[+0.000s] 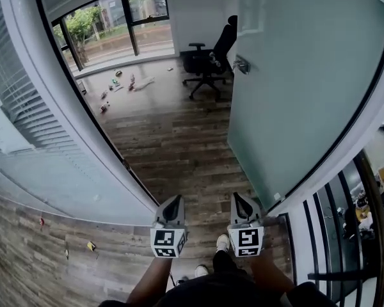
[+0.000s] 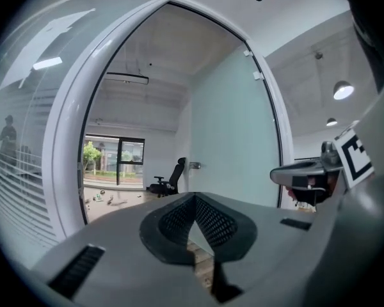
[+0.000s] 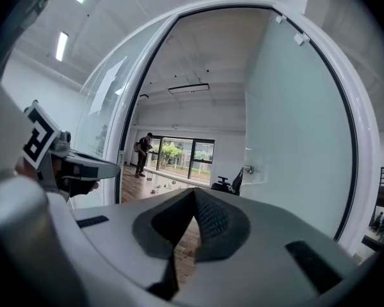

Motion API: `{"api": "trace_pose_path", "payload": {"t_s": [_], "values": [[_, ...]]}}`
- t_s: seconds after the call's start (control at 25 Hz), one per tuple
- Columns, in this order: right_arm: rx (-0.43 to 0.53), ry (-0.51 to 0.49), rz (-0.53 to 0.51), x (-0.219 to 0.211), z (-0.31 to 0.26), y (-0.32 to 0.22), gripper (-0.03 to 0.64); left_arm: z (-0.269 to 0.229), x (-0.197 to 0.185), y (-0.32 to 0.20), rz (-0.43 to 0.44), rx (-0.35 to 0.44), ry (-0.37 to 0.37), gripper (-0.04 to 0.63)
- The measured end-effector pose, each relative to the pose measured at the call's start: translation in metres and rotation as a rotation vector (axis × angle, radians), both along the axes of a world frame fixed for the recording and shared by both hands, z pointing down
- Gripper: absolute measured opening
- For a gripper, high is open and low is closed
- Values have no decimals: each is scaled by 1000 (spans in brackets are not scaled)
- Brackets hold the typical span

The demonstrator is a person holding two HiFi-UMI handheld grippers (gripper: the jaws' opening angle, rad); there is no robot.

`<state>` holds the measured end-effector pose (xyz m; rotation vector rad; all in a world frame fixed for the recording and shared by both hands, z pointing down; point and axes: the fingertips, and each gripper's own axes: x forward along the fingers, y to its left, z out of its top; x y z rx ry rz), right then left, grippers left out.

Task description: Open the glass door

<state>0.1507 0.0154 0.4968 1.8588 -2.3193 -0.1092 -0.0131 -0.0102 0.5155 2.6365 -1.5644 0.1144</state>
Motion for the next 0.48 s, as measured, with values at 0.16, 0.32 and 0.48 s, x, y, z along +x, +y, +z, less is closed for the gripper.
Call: {"api": "trace_pose_path", "payload": {"t_s": [0.16,0.32,0.48], "values": [[14,-3,9,-1,-1,25,15,-1,0,27,8,8,5,2],[24,-6,19,-2,0,45,15,2,2,51,16,8,10,2],[51,-3,21,-3,-7,56,15,-3,5,61,24,27,14,2]]}}
